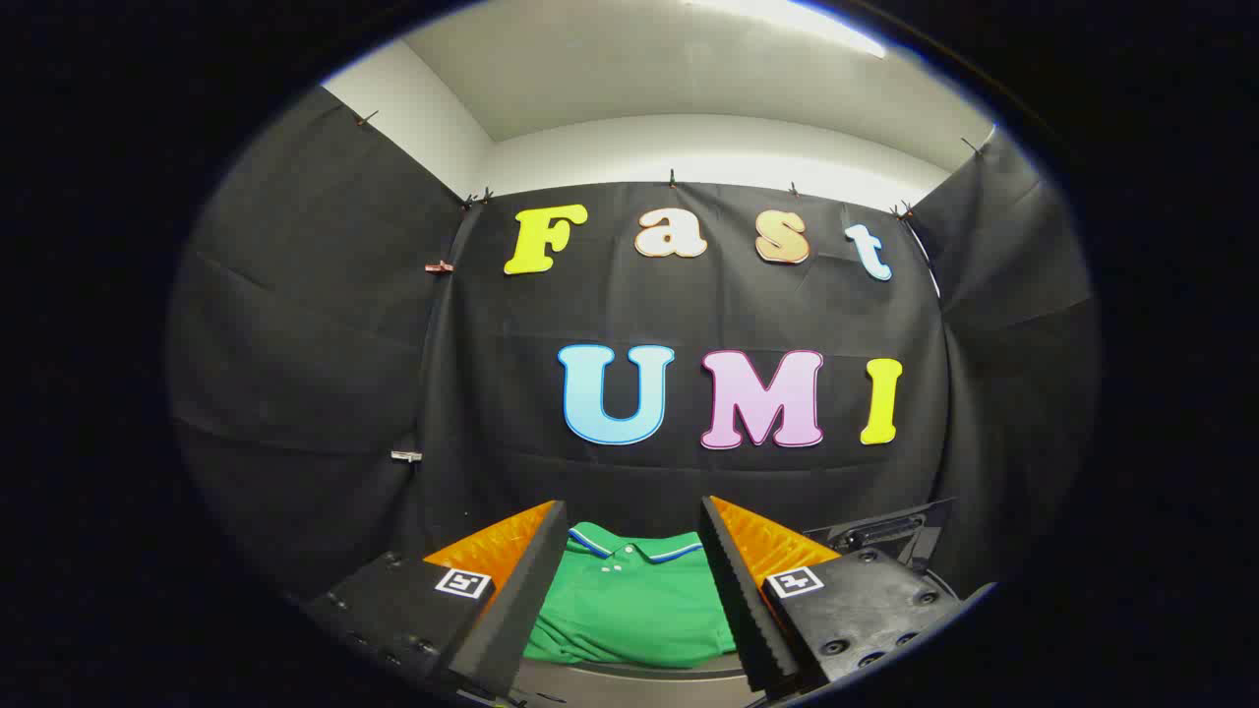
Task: Put the clothes into the washing machine and then close the washing machine lid.
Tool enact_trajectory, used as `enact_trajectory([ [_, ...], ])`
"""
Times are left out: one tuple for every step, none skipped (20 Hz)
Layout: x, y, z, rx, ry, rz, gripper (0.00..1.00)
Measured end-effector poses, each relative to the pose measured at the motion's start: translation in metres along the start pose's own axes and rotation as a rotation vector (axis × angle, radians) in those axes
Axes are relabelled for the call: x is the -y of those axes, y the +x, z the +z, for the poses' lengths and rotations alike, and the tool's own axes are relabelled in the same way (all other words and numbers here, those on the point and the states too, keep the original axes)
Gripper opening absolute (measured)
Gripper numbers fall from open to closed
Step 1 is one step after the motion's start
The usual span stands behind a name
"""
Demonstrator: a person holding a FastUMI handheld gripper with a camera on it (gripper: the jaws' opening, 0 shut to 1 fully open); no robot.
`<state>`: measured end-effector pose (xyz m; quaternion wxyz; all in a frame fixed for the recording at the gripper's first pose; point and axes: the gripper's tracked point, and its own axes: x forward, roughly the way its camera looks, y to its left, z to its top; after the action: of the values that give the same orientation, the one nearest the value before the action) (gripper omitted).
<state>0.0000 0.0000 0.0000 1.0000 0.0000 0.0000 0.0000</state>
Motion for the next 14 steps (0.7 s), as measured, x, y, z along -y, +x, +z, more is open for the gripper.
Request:
enact_trajectory([
  [-0.0026,-0.0002,0.0001,-0.001,0.003,0.004,0.86],
  [-0.0048,-0.0013,-0.0003,-0.003,0.004,0.008,0.86],
  [-0.0078,-0.0022,-0.0008,-0.004,0.002,0.013,0.86],
  [-0.0092,-0.0038,-0.0010,-0.004,-0.002,0.015,0.86],
  [-0.0101,-0.0052,0.0003,0.001,-0.006,0.017,0.86],
  [-0.0106,-0.0061,0.0021,0.006,-0.006,0.018,0.86],
  [-0.0124,-0.0054,0.0035,0.011,-0.004,0.022,0.86],
  [-0.0123,-0.0061,0.0036,0.014,-0.006,0.021,0.86],
  [-0.0122,-0.0059,0.0040,0.015,-0.005,0.021,0.86],
  [-0.0123,-0.0056,0.0042,0.012,-0.001,0.019,0.86],
  [-0.0122,-0.0050,0.0014,0.007,0.002,0.018,0.86],
  [-0.0116,-0.0038,0.0007,0.005,0.002,0.015,0.86],
  [-0.0104,-0.0035,0.0016,0.004,0.002,0.014,0.86],
  [-0.0098,-0.0024,0.0007,0.003,-0.001,0.013,0.86],
])
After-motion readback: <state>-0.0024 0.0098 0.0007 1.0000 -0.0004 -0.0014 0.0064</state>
